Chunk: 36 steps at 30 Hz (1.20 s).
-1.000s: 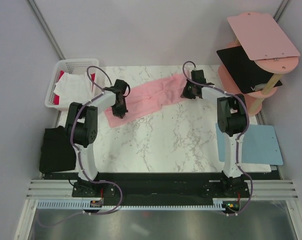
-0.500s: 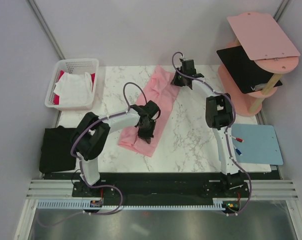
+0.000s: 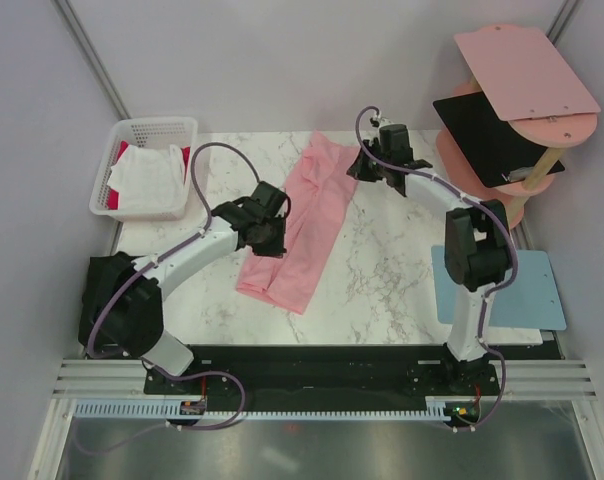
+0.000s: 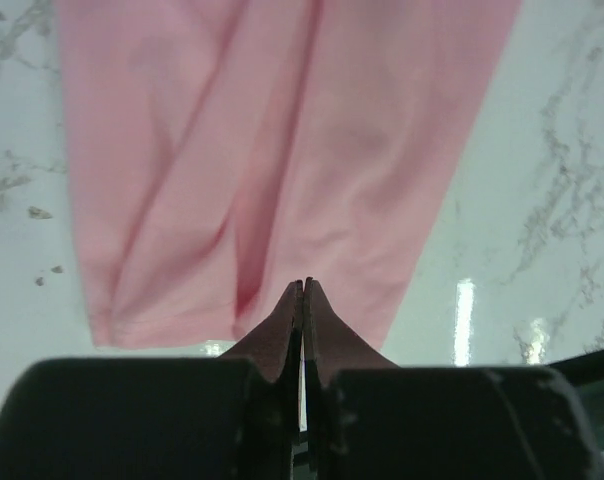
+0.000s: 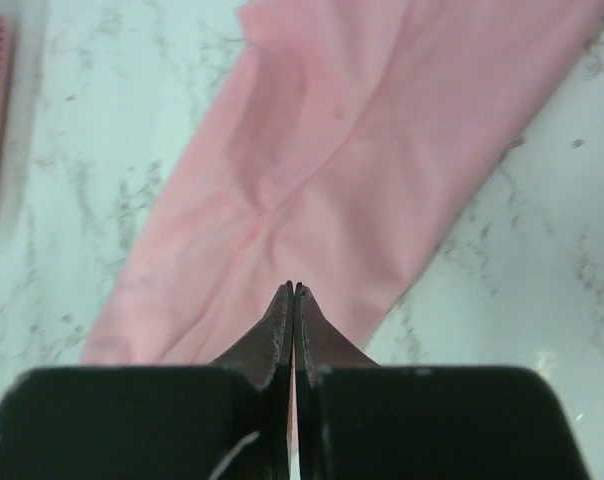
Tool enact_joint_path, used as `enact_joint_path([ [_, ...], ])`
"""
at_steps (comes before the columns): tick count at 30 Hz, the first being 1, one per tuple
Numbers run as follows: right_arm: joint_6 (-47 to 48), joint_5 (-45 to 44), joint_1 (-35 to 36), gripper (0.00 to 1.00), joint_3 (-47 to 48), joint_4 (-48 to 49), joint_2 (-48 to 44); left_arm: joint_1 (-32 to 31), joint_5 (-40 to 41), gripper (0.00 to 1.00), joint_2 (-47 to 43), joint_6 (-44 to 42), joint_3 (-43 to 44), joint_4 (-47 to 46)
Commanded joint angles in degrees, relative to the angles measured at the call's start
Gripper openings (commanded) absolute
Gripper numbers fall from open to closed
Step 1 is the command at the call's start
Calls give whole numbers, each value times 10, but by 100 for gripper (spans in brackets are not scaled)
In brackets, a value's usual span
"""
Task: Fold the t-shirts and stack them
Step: Rotate the tshirt 90 degrees
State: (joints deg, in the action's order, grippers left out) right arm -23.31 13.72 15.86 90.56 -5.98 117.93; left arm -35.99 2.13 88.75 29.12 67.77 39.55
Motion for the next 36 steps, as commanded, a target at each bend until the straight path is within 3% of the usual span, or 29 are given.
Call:
enact_joint_path([
  [1, -9, 42, 69, 0, -69, -21, -76, 75, -18, 2, 17, 8, -54, -35],
  [7, 9, 6, 186, 0, -137, -76, -109, 164, -149, 2, 28, 1, -96, -95],
  [15, 17, -48, 274, 0, -163, -154, -85, 208, -170, 2, 31, 0, -94, -100],
  [28, 0, -132, 321, 0, -209, -261, -63, 246, -169, 2, 23, -18, -116, -101],
  [36, -33, -227, 322, 0, -263, -330, -97, 250, -168, 2, 16, -14, -130, -104],
])
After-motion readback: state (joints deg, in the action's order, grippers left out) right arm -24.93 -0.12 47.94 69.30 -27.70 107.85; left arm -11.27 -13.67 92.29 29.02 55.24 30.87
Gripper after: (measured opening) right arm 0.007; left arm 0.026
